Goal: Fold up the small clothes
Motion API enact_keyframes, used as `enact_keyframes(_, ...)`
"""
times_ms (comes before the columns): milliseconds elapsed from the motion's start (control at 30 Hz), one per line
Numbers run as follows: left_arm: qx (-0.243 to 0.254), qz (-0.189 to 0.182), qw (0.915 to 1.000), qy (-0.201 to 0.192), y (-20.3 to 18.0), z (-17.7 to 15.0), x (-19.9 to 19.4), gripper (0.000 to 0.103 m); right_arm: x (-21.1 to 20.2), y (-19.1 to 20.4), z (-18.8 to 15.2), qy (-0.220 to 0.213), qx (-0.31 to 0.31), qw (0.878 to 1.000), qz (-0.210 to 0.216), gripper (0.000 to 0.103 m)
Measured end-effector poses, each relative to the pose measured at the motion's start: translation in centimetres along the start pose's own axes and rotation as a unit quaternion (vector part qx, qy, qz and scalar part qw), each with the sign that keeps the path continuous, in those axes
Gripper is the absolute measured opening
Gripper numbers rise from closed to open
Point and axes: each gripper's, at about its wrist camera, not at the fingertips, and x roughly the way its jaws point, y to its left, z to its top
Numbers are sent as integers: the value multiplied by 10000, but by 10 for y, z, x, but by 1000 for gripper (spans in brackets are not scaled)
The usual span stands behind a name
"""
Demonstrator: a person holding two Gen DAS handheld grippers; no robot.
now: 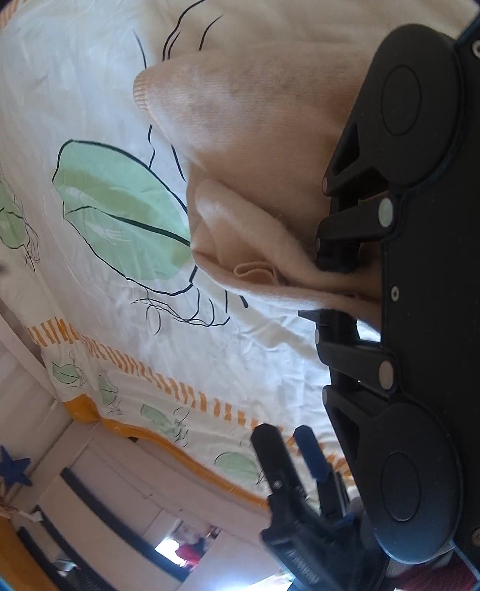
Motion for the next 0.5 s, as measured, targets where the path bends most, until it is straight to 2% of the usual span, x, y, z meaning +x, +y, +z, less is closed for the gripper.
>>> enact_keyframes(100,0,-22,10000,28,0,0,1,92,8,15,-9,-67,-368,9989,-275,28)
enact_keyframes(167,6,-40,10000,47,-1,0,2,92,13,23,-15,-126,-548,9978,-351,38)
enact_keyframes(233,3,-47,10000,71,0,0,4,92,17,26,-18,-156,-572,9982,-109,58)
enact_keyframes(333,1,-46,9999,112,2,-2,5,92,19,36,-23,-218,-873,9957,223,61)
enact_keyframes(500,-59,-21,9998,212,6,-4,9,92,-3,35,-29,-395,-1082,9925,420,61)
